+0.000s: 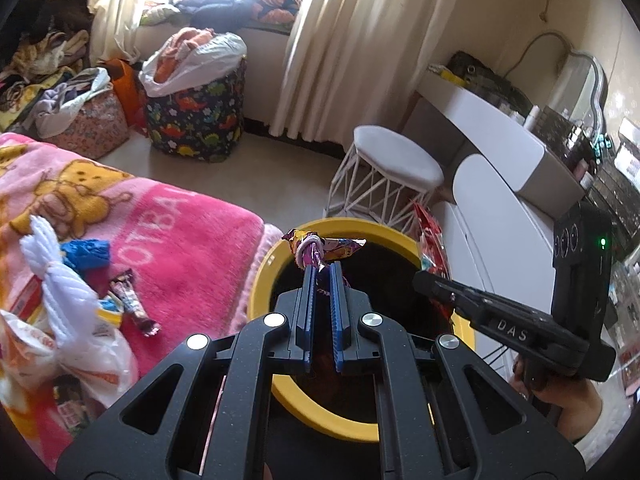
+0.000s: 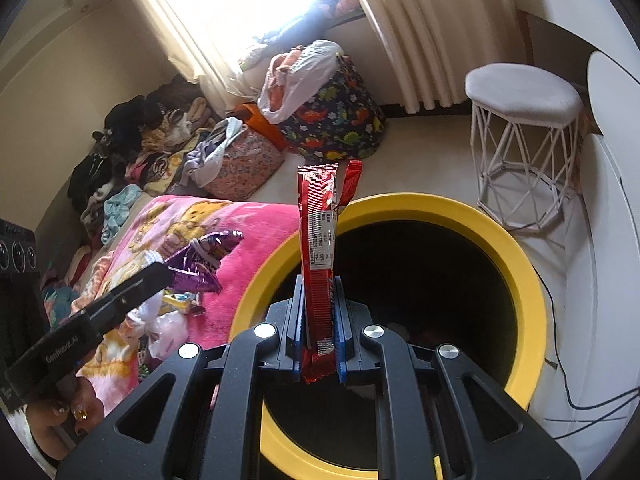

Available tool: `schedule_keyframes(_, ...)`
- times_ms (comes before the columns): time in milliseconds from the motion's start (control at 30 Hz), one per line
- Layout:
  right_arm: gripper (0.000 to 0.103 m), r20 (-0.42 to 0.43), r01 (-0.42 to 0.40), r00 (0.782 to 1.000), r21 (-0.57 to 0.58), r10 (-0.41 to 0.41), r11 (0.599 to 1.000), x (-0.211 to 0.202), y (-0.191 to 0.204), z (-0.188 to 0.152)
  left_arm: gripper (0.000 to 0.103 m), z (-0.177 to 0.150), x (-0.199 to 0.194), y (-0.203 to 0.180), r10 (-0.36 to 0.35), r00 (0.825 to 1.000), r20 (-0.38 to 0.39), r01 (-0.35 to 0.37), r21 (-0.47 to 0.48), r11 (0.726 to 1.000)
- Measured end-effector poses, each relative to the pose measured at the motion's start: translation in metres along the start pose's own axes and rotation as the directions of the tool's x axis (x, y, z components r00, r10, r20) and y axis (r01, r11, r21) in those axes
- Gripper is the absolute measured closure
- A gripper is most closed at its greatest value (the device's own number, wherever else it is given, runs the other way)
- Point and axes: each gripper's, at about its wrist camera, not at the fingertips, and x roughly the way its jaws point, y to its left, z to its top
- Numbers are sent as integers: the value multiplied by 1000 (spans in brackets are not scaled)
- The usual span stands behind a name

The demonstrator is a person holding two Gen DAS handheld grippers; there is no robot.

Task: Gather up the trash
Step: 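Open both tools over the bin to drop the wrappers, then move both open tools back to the trash pile on the blanket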

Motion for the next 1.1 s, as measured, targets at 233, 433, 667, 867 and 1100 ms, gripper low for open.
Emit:
schedule_keyframes(233,91,-14,30,999,41,-30,999,4,-16,-4,99,-7,25,-7,-12,998,-58,13,20,1000)
schedule_keyframes(433,90,-31,58,998,72,-56,996,8,-28,-8,99,-13,39,-8,-13,996,-90,15,21,1000)
schedule_keyframes(667,89,-51,70,997,86,-65,994,14,-32,-10,99,-15,50,-4,-13,994,-110,14,10,1000)
schedule_keyframes(867,66,-55,76,996,92,-71,993,16,-32,-10,71,-14,50,3,6,994,-109,-6,-3,1000)
schedule_keyframes(1100,55,-34,69,997,66,-67,995,12,-23,-8,20,-10,29,14,58,997,-43,-59,-22,998)
